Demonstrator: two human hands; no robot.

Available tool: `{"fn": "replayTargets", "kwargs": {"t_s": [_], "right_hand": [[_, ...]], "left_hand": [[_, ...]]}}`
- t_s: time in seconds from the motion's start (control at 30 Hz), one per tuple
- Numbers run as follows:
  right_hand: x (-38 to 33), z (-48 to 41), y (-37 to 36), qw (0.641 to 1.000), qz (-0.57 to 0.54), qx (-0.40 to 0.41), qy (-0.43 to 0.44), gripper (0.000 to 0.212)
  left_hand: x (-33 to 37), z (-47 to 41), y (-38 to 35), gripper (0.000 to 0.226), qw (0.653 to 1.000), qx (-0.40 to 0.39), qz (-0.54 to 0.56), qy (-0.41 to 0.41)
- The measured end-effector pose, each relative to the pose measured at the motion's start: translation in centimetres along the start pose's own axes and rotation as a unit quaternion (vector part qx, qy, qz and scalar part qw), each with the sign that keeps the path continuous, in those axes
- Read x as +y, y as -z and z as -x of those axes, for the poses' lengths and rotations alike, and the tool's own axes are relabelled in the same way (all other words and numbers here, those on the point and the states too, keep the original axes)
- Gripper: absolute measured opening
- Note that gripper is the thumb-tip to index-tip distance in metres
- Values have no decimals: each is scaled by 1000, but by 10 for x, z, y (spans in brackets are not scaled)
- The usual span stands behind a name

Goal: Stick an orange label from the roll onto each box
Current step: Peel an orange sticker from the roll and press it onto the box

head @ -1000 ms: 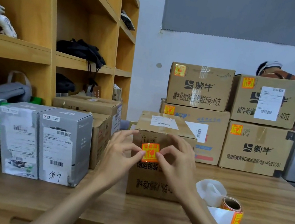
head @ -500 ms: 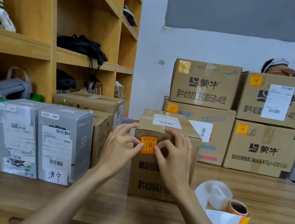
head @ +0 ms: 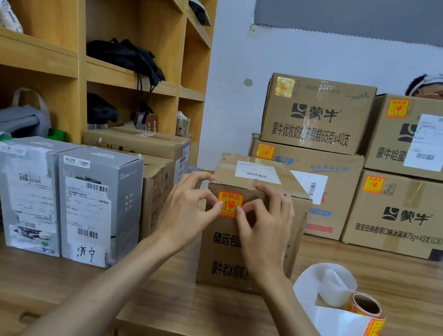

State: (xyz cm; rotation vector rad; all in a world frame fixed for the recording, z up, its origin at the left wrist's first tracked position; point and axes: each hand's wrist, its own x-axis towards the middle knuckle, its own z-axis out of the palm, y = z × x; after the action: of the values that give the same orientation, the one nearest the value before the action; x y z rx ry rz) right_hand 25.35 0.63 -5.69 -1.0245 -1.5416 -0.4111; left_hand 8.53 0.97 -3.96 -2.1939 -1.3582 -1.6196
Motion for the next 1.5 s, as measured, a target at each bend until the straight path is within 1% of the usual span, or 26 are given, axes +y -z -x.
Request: {"fn": "replayTargets", "kwargs": {"t_s": [0.13,0.4,0.5,0.57,0.63,0.67,0.7,0.77,0.8,0.83,0.9,0.93,1.03,1.17,1.37,1.5], "right_hand": [[-1,0,-2,999,30,8,11,14],[0,-2,0,996,87,-12,20,16],[-2,-7,5,994,110,-21,20,23],[-4,-14,12,994,108,-22,25,28],[-2,-23,18,995,93,-22,39,31],[1,-27,19,994,90,-28,46,35],[4,-31,20,994,92,-41,51,41],[10,-39,21,990,99,-89,53,56],[13,-43,21,986,104,-117,51,61],[15,-47,22,982,108,-146,50,65],[19,-52,23,976,100,-189,42,69],[20,-54,24,975,92,-197,37,69],[23,-53,22,981,75,-178,29,71],[24,-53,15,983,83,-164,20,67],[28,-51,11,984,84,-156,27,49],[26,-51,22,983,61,-168,34,50]], "left_hand": [[3,-1,-1,15,1000,-6,-24,-4],[3,-1,-2,18,994,-3,-100,-53],[6,-2,3,29,987,10,-144,-72],[6,-3,9,33,985,21,-152,-74],[4,-7,15,29,991,19,-114,-60],[3,-9,17,27,996,2,-76,-43],[1,-12,19,32,999,-24,-38,-24],[0,-18,22,60,995,-93,27,21],[0,-22,24,70,991,-120,48,38],[-1,-25,25,75,987,-141,59,47],[-4,-30,24,72,983,-167,59,56],[-5,-32,24,67,982,-172,58,60],[-10,-35,21,53,982,-156,82,69],[-13,-36,14,44,983,-132,104,79],[-17,-38,10,41,982,-134,111,74],[-22,-37,14,44,978,-159,116,70]]}}
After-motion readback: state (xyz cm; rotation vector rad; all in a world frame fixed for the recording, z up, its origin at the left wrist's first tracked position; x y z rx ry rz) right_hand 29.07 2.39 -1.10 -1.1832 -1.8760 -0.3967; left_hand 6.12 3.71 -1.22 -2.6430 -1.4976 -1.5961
